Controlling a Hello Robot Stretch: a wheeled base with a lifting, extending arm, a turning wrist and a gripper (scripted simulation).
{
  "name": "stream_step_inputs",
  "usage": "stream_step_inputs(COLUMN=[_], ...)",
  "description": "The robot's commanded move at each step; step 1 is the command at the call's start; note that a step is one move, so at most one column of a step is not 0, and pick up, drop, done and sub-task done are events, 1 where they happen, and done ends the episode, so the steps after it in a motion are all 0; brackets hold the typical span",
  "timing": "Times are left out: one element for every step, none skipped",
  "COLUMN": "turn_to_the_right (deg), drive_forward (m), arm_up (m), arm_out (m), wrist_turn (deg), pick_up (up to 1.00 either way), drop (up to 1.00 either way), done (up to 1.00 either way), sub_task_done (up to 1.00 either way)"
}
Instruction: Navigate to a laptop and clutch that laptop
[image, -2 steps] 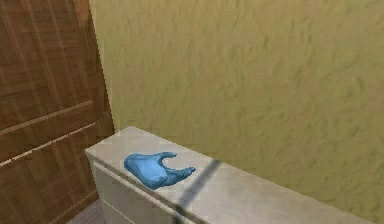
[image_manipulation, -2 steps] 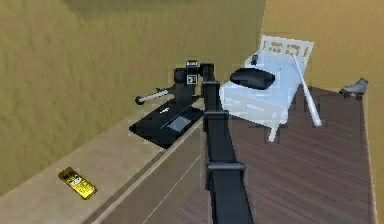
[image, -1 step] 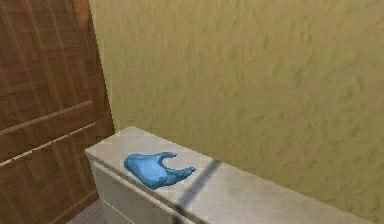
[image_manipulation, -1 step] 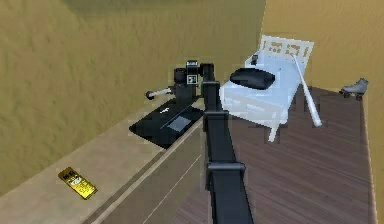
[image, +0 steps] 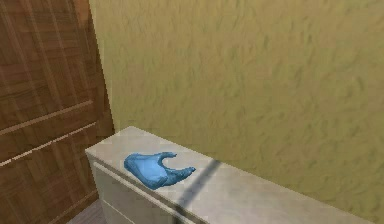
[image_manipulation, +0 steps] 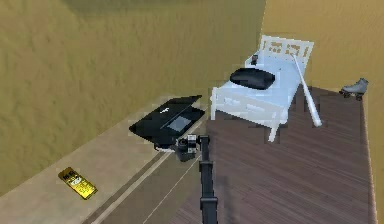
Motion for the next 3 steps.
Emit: stream_step_inputs(turn_to_the_right=[0.0,0.0,0.0], drive_forward=[0.0,0.0,0.0], arm_up=[0.0,0.1,0.0], arm_out=[0.0,0.0,0.0], wrist_turn=[0.0,0.0,0.0], pick_up=[1.0,0.0,0.0], drop=[0.0,0.0,0.0], done=[0.0,0.0,1.0], sub_task_done=[0.0,0.0,0.0])
